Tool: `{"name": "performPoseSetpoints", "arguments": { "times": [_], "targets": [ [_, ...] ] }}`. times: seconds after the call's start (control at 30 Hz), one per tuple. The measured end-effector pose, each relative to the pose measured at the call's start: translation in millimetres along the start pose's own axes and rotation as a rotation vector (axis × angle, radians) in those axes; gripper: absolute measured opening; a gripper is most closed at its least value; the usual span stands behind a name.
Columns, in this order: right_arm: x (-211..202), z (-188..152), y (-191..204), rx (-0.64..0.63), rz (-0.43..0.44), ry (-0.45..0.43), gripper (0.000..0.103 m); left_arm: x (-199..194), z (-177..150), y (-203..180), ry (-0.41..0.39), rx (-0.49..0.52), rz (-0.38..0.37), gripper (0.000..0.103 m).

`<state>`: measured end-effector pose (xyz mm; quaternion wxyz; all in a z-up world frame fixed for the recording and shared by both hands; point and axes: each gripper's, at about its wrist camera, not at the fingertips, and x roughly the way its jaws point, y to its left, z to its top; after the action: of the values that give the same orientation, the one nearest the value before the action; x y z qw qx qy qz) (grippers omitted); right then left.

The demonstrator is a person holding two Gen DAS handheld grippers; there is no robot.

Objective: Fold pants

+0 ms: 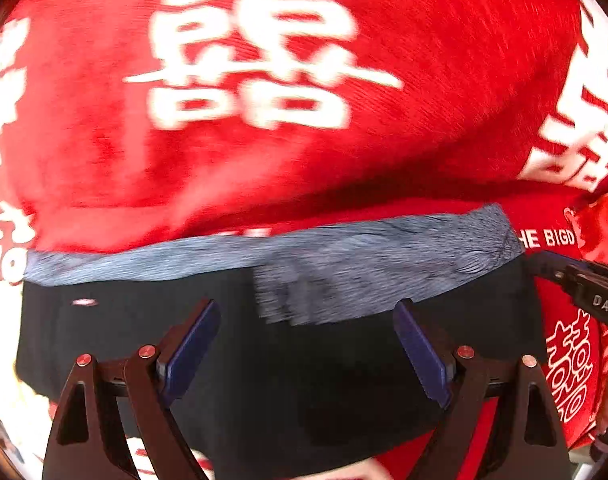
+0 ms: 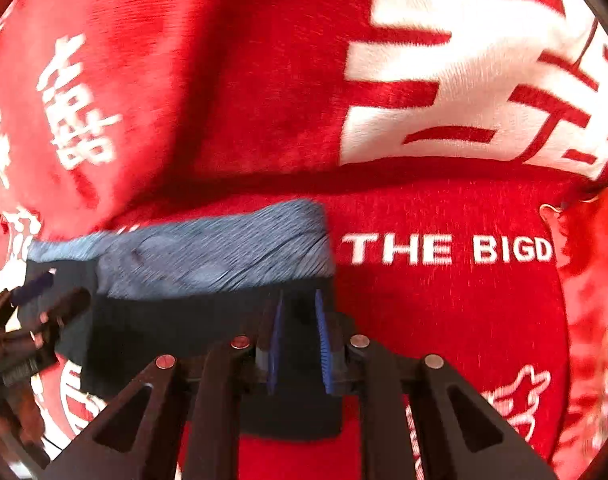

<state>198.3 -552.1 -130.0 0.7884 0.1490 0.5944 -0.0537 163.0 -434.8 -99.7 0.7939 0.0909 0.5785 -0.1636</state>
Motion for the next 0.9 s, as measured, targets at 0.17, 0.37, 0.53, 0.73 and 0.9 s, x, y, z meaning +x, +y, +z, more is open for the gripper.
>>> {"name": "performPoseSetpoints", "arguments": {
  "times": [0.17, 0.37, 0.53, 0.73, 0.9],
  "targets": [
    [33, -13, 10, -0.089, 0.004, 0.081, 0.018, 48, -23, -15, 0.095, 0.025, 0.053, 0.094],
    [23, -31, 25, -0.164, -0.013, 0.064, 0.018, 35, -33, 6, 0.132, -0.070, 0.071, 0.102],
    [2, -42, 28, -0.193, -0.006, 0.091, 0.041, 13, -45, -1, 0.149, -0.074, 0.126, 0.102],
    [-27, -62, 21, -0.186, 0.006, 0.111, 0.073, -4, -51, -19, 0.188, -0.101, 0.147, 0.102],
    [-40, -75, 5, -0.132, 0.025, 0.140, 0.083, -24, -57, -40, 0.205, -0.099, 0.154, 0.102]
  ]
}}
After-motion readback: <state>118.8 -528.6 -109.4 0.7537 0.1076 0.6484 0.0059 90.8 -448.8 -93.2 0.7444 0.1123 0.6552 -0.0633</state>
